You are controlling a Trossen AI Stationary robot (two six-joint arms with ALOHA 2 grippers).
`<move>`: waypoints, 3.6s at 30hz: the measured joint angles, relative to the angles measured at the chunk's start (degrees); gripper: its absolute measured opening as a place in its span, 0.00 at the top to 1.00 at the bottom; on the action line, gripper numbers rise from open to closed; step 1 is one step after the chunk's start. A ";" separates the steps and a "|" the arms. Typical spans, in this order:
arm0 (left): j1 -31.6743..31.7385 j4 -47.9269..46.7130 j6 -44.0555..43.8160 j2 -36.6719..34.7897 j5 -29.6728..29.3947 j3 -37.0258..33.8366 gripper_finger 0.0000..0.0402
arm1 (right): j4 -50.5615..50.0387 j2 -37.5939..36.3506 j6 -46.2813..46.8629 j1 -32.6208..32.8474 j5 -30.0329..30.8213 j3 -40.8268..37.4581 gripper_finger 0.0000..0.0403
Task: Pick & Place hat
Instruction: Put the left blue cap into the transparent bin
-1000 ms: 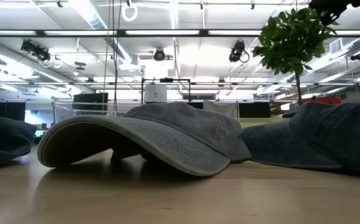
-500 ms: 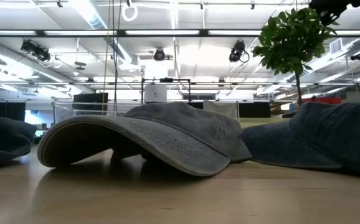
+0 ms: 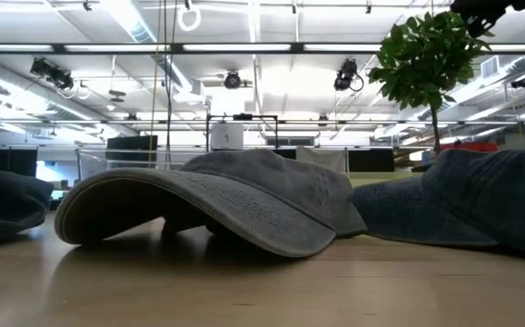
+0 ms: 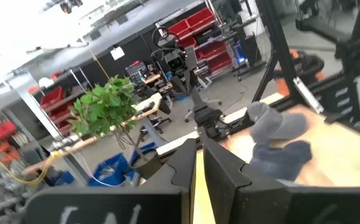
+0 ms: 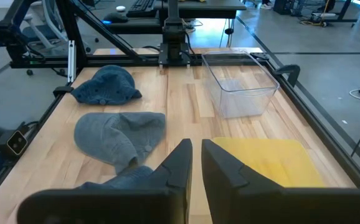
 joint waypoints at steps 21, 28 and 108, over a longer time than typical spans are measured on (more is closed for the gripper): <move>-0.02 1.58 -5.42 0.04 -0.94 0.01 0.91 | 0.00 -0.01 0.00 0.02 0.02 -0.01 0.89; 0.00 1.69 -7.20 0.89 -3.01 0.01 0.91 | 0.01 -0.01 0.02 0.00 0.02 -0.01 0.89; 4.35 -2.73 -38.20 34.64 -24.10 -2.49 0.60 | 0.02 0.00 0.02 0.01 0.01 -0.01 0.89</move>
